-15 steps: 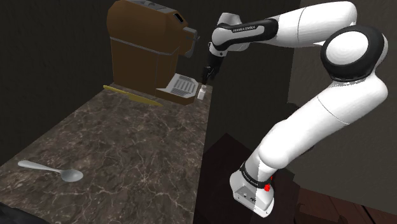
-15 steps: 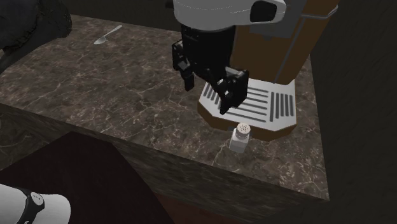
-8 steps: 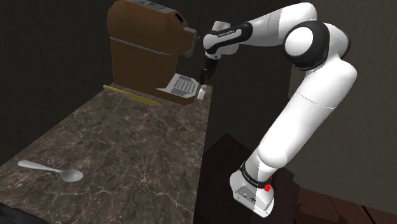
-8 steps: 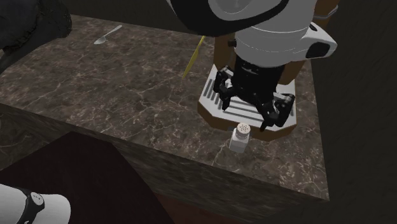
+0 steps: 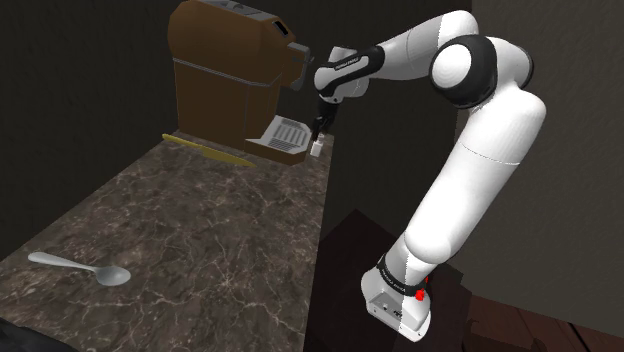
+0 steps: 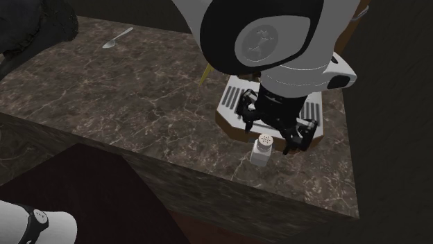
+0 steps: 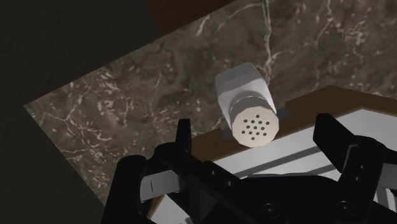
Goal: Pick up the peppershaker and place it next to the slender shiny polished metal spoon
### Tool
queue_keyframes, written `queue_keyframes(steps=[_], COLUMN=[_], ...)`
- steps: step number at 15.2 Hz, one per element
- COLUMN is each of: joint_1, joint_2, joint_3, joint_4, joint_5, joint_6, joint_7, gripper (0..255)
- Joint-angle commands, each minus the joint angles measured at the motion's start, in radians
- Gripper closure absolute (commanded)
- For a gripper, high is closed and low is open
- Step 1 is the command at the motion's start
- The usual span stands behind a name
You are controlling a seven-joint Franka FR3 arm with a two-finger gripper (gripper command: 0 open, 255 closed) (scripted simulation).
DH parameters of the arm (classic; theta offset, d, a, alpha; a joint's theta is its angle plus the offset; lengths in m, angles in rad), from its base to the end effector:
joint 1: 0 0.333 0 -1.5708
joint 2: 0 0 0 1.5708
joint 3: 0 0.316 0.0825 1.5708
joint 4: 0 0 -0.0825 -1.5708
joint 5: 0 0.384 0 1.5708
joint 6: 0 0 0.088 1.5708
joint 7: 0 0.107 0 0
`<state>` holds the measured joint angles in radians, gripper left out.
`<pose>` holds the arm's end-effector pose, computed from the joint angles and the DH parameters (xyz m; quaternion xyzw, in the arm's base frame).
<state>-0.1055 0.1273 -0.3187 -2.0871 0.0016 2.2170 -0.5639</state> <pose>0.5176 -0.2307 0.3683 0.9973 0.0706 -0.0052 0.0191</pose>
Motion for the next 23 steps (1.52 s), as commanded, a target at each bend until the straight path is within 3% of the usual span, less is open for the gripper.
queue_keyframes(steps=[1,8,9,18,23], joint_1=[-0.001,-0.001,-0.001,-0.001,0.002], joint_2=[0.009,0.009,0.009,0.009,-0.025], joint_3=[0.001,0.001,0.001,0.001,-0.001], joint_4=[-0.007,-0.007,-0.007,-0.007,0.023], joint_5=[0.003,0.003,0.003,0.003,-0.009], joint_6=[0.016,0.016,0.016,0.016,-0.046], joint_7=[-0.002,-0.002,-0.002,-0.002,0.005], gripper=[0,0,255,255,255])
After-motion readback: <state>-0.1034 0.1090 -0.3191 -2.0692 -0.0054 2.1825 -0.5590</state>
